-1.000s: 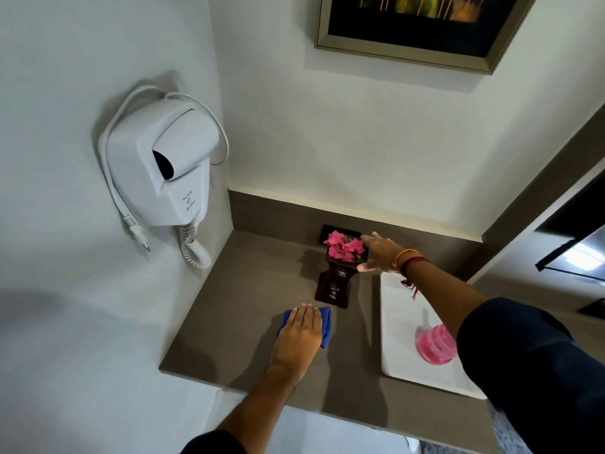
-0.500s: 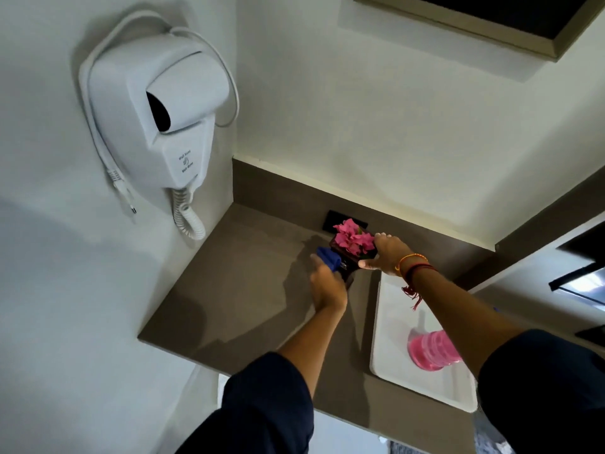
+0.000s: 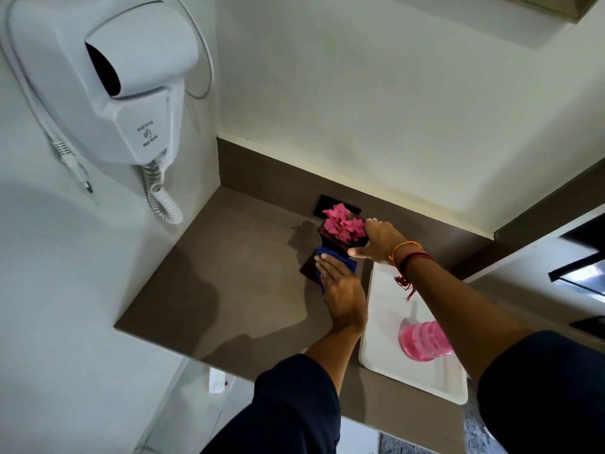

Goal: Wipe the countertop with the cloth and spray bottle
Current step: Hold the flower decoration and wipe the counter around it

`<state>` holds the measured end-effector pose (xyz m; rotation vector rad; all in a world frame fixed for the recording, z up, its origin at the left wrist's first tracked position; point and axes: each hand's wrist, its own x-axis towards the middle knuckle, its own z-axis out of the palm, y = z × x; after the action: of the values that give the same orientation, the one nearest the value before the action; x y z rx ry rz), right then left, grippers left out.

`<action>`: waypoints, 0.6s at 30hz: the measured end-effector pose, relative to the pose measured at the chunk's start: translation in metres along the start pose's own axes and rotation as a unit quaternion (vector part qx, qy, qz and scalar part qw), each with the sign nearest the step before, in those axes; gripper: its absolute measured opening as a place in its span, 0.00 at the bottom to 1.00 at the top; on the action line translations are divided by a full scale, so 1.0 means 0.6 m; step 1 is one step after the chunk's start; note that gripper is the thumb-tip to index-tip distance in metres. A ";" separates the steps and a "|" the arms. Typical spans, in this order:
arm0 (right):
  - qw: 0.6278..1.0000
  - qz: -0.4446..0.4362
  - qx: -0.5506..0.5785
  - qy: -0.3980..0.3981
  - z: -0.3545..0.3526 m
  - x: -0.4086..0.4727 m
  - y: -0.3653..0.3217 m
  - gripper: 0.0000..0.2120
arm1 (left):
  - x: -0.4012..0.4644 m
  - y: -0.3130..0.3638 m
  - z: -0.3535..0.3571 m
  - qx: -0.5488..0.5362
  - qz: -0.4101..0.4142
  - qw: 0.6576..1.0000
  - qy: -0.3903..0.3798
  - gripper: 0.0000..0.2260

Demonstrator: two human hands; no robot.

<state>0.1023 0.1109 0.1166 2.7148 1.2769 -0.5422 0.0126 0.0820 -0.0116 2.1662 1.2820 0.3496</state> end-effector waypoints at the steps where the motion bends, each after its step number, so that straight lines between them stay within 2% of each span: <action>1: 1.000 -0.003 -0.003 0.001 -0.001 -0.001 -0.001 0.31 | -0.003 -0.009 0.009 0.028 0.016 0.999 -0.009 0.31; 11: 1.000 0.005 -0.004 0.002 0.000 0.004 0.004 0.30 | -0.002 -0.063 0.061 0.185 0.102 0.975 -0.063 0.27; 18: 1.000 0.017 -0.021 0.010 -0.002 -0.002 -0.004 0.29 | 0.003 -0.114 0.061 0.310 0.206 0.923 -0.094 0.25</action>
<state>0.1001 0.1118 0.1182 2.7088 1.2309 -0.4804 -0.0167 0.0952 -0.0821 2.9289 0.8896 -0.1357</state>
